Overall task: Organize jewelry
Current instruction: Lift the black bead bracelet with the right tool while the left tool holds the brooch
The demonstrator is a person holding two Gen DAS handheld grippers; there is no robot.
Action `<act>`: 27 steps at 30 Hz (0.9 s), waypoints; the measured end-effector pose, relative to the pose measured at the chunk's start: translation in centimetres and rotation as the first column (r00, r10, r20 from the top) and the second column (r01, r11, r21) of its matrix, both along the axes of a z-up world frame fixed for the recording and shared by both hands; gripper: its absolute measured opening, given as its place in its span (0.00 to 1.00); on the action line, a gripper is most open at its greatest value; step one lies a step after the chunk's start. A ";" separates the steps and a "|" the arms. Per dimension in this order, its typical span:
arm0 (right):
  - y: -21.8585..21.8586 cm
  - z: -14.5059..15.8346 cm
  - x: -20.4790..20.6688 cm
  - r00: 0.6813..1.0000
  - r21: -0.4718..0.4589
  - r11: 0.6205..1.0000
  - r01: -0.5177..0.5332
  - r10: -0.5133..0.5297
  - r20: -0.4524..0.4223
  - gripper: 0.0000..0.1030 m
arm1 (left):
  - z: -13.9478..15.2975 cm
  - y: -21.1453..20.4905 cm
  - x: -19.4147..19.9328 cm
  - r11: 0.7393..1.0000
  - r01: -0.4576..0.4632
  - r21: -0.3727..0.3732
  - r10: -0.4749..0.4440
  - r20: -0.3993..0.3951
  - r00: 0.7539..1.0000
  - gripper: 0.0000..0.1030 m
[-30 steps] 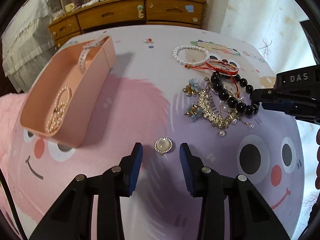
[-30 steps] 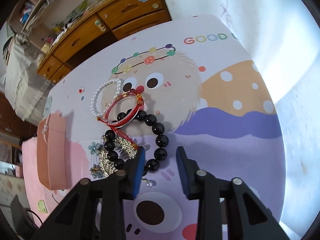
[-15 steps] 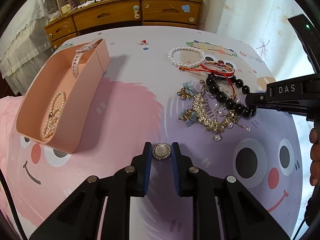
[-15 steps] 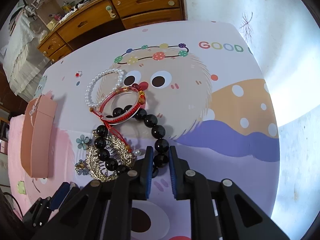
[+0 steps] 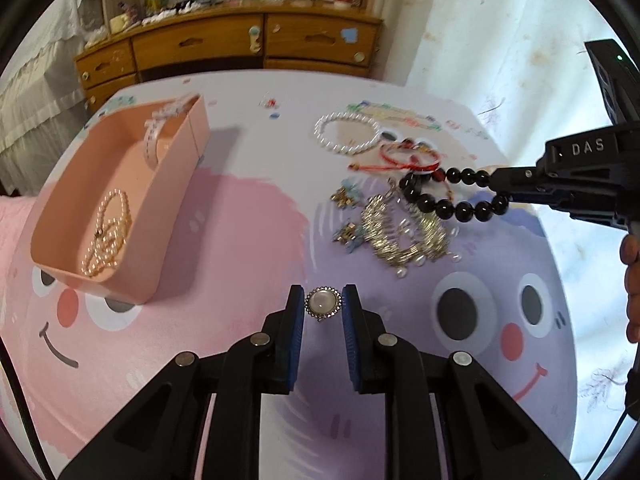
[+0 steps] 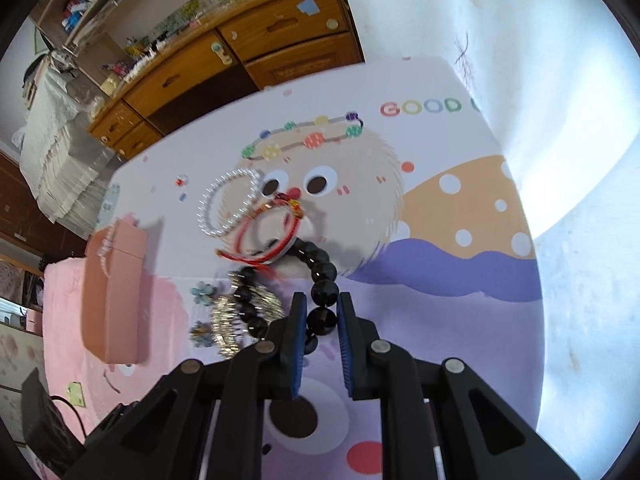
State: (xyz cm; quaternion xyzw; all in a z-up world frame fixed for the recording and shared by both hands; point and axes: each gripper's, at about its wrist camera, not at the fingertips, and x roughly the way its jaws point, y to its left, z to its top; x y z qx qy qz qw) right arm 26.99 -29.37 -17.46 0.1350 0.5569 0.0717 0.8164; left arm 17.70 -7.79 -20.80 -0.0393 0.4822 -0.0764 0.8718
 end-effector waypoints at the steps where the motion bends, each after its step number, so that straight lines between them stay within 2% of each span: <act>1: 0.2 0.5 -0.1 1.000 -0.002 1.000 -0.001 0.001 0.009 0.14 | 0.3 0.1 -0.1 1.000 0.005 -0.005 -0.005 0.005 1.000 0.16; 5: 0.8 2.8 -0.7 0.999 -0.007 1.000 -0.015 0.015 0.052 0.14 | 2.0 0.8 -0.7 0.999 0.031 -0.044 -0.030 0.035 0.999 0.16; 12: 2.7 7.1 -1.2 0.990 0.010 0.999 -0.043 0.042 0.137 0.14 | 5.1 2.9 -1.4 0.996 0.063 -0.059 -0.057 0.095 0.994 0.16; 16: 4.3 9.2 -1.6 0.980 0.037 0.997 -0.072 0.064 0.186 0.14 | 6.9 4.9 -1.8 0.989 0.089 -0.122 -0.070 0.150 0.986 0.16; 23: 8.8 11.9 -1.9 0.942 0.131 0.978 -0.163 0.115 0.315 0.14 | 9.3 9.3 -1.8 0.978 0.092 -0.185 -0.050 0.221 0.974 0.16; 27: 11.7 12.7 -2.3 0.914 0.150 0.963 -0.222 0.152 0.377 0.14 | 9.9 11.9 -1.3 0.970 0.094 -0.222 -0.042 0.229 0.972 0.16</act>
